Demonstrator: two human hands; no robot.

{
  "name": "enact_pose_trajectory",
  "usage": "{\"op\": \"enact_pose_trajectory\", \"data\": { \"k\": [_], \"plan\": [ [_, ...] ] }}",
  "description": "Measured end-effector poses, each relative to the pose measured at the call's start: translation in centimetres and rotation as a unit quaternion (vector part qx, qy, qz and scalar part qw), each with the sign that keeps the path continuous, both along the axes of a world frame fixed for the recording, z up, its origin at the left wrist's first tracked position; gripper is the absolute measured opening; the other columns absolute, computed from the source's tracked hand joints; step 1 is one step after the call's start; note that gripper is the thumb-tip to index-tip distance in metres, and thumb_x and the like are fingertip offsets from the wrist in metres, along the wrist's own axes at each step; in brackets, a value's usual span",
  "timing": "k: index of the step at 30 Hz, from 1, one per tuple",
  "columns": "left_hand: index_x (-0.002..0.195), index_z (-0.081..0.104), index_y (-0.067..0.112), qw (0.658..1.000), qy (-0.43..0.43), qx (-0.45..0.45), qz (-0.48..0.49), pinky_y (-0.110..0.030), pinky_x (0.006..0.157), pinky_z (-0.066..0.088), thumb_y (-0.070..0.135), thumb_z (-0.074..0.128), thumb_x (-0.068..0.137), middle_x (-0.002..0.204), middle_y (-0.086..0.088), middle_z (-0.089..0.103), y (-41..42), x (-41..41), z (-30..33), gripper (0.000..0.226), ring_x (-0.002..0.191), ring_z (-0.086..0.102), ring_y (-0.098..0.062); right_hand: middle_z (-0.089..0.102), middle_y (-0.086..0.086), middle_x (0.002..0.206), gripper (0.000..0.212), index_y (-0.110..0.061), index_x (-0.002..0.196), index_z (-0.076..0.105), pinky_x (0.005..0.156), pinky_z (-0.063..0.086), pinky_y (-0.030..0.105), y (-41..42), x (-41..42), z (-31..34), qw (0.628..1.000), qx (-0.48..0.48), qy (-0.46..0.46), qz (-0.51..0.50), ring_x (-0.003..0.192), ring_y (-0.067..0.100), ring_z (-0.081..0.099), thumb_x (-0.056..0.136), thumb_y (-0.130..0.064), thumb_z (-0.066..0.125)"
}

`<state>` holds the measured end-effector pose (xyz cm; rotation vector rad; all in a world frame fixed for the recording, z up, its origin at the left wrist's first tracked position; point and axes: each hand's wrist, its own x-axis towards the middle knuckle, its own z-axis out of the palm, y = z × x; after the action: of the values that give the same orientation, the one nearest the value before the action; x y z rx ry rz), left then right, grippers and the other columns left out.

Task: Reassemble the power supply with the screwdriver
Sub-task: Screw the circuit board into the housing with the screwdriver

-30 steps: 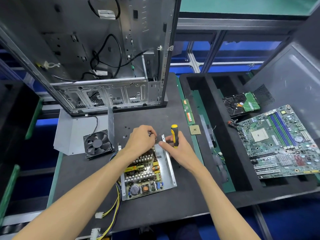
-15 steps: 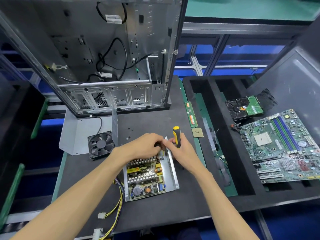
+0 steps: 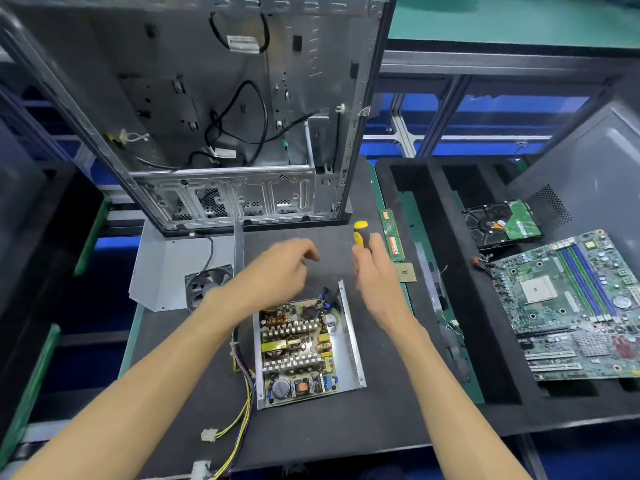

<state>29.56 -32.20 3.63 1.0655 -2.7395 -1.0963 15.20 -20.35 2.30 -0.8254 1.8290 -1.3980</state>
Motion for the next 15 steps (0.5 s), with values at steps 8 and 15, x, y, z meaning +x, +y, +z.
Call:
{"op": "enact_pose_trajectory", "data": {
  "k": [8,15],
  "plan": [
    [0.091,0.067,0.009,0.979,-0.149,-0.124,0.068,-0.039,0.078,0.055,-0.003,0.056,0.083,0.098,-0.012,0.067,-5.5,-0.4,-1.3,0.018,0.091,0.064,-0.034,0.052,-0.015,0.069,0.023,-0.018,0.089,0.063,0.06,0.044,0.019,-3.8,-1.2,3.6,0.988,-0.073,-0.091,-0.099,0.061,0.003,0.048,0.103,-0.026,0.047],
    [0.104,0.062,0.003,0.967,-0.207,-0.149,0.024,-0.041,0.074,0.048,-0.001,0.059,0.087,0.111,-0.02,0.063,-5.6,-1.7,-2.3,0.018,0.101,0.063,-0.041,0.043,-0.009,0.06,0.034,-0.016,0.09,0.062,0.044,0.032,0.02,-6.1,-1.2,3.1,0.982,-0.032,-0.163,-0.09,0.048,0.007,0.037,0.108,-0.037,0.042]
  ]
}}
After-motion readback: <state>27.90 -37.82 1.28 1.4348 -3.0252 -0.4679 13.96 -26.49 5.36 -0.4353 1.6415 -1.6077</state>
